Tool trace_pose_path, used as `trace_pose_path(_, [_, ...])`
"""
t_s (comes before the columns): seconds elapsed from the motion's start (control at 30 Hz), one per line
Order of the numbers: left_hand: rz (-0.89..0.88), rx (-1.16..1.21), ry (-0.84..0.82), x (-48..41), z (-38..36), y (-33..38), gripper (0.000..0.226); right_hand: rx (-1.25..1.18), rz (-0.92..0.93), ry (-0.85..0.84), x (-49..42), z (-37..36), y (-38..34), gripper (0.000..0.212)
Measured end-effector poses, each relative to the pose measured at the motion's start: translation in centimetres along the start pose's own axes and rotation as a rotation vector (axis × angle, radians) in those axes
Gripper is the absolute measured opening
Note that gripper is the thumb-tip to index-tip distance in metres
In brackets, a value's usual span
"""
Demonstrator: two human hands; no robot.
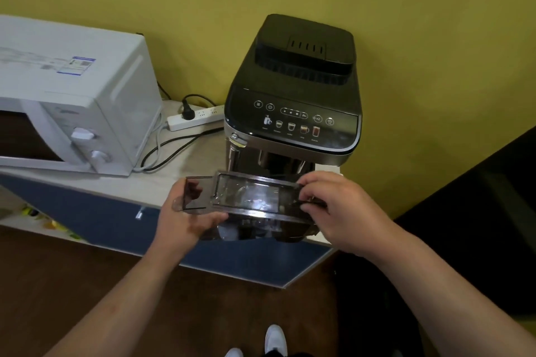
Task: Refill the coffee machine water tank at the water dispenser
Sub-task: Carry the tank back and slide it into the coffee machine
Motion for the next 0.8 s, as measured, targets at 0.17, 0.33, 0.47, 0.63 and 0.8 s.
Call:
trace_pose_path(0.17, [-0.031,0.177,0.022,0.2,-0.3,0.4,0.064,0.096,0.077,-0.13,-3.8,-1.0,-3.2,0.01])
trace_pose_path(0.33, [0.009,0.234,0.009,0.4,-0.4,-0.7,0.074,0.13,0.078,-0.162,-5.7,-1.4,-3.8,0.011])
trace_pose_path(0.47, [0.03,0.195,0.022,0.4,0.2,-1.4,0.074,0.11,0.062,-0.159,-6.3,-1.8,-3.7,0.009])
trace_pose_path(0.63, [0.02,0.153,0.025,0.3,0.3,-1.3,0.069,0.119,0.054,-0.171,-6.9,-2.2,-3.3,0.01])
trace_pose_path(0.8, [0.019,0.111,0.018,0.2,0.4,-1.1,0.083,0.095,0.023,-0.176,-6.9,-2.9,-2.4,0.01])
Point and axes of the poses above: each hand's wrist, its own x-axis away from the middle knuckle, its own z-axis out of the back of the hand, y = z × x, the point moved 9 cm from there along -x, towards the middle knuckle, and after that the axes turned 15 degrees about -y, right-handed, at the moved point
